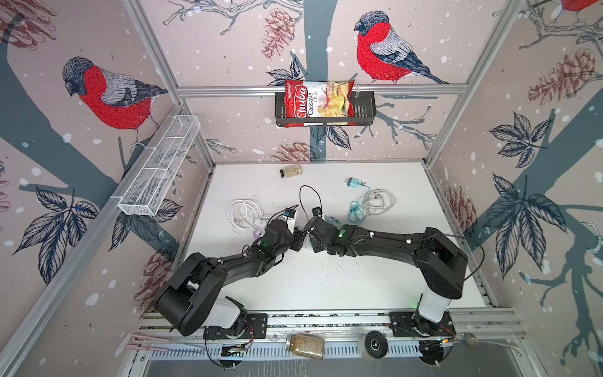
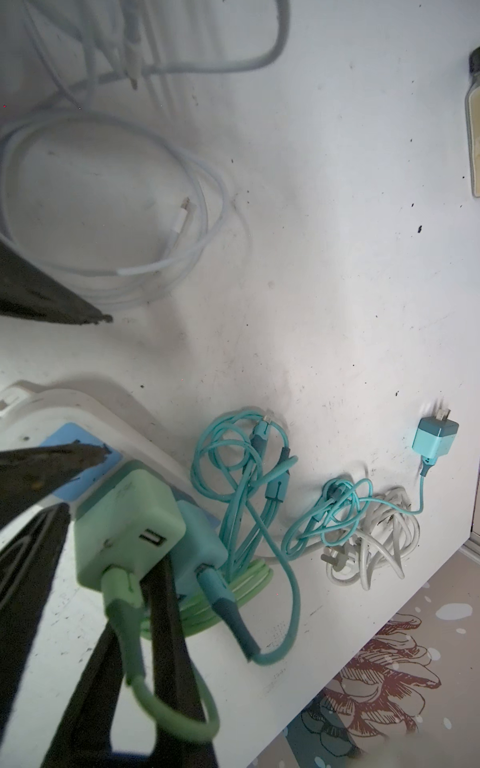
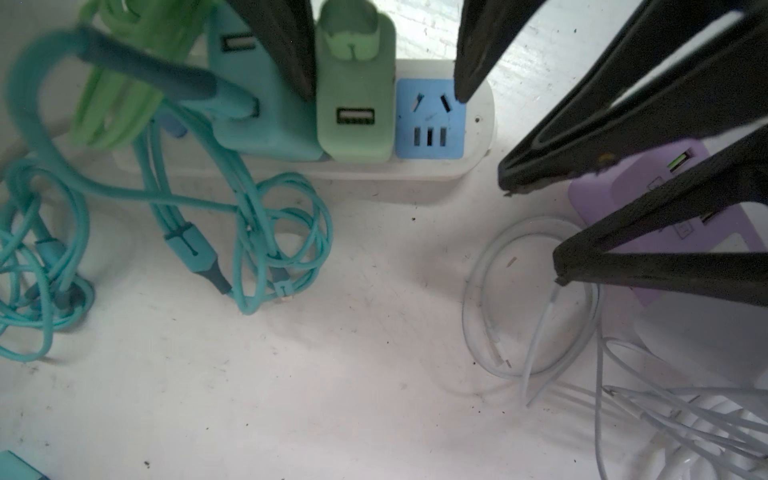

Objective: Insert the plug

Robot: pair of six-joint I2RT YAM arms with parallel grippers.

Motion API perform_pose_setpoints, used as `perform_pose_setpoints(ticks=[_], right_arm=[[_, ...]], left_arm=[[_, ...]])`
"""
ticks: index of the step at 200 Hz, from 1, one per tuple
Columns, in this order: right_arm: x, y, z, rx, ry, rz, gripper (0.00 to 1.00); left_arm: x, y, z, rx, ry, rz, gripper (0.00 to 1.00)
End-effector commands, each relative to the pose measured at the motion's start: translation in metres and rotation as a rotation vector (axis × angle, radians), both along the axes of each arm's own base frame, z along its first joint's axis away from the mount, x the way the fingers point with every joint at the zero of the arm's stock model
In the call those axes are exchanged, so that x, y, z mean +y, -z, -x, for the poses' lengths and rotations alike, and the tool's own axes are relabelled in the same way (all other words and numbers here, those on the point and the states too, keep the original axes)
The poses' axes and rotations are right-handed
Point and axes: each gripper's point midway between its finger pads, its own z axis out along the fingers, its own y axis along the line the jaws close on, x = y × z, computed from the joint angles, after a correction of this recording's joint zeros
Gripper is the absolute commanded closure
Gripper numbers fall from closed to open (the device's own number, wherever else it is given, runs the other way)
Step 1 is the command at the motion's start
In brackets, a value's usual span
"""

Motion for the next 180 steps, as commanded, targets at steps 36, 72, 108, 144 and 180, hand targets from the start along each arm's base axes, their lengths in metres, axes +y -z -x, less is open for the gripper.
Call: perform_pose_setpoints(ticks=[36,72,108,144,180], right_arm=[[-0.004,-0.017,0.006,-0.011,0.027,-0.033,0.45],[-0.004,-0.026,0.010,-0.028,0.027,-0.036,0.45],[-0.014,-0.033,0.007,-0.055,0.057,-0.017,0.46],[-0.020,-0.045,0.016,-0.039,0.052,-0.067,0.49],[-0.033,-0.068,0.017,-0.081,0.079,-0.123,0.50]], left_arm=[[-0.011,-0.015,-0.007,-0.047,0.025,0.041,0.53],[-0.017,-0.017,-0.009,-0.046,0.037,0.050,0.53],[-0.021,-0.020,-0.009,-0.047,0.048,0.059,0.54],[-0.025,-0.021,-0.009,-0.045,0.057,0.060,0.54],[-0.032,-0.021,-0.009,-0.042,0.069,0.067,0.54]])
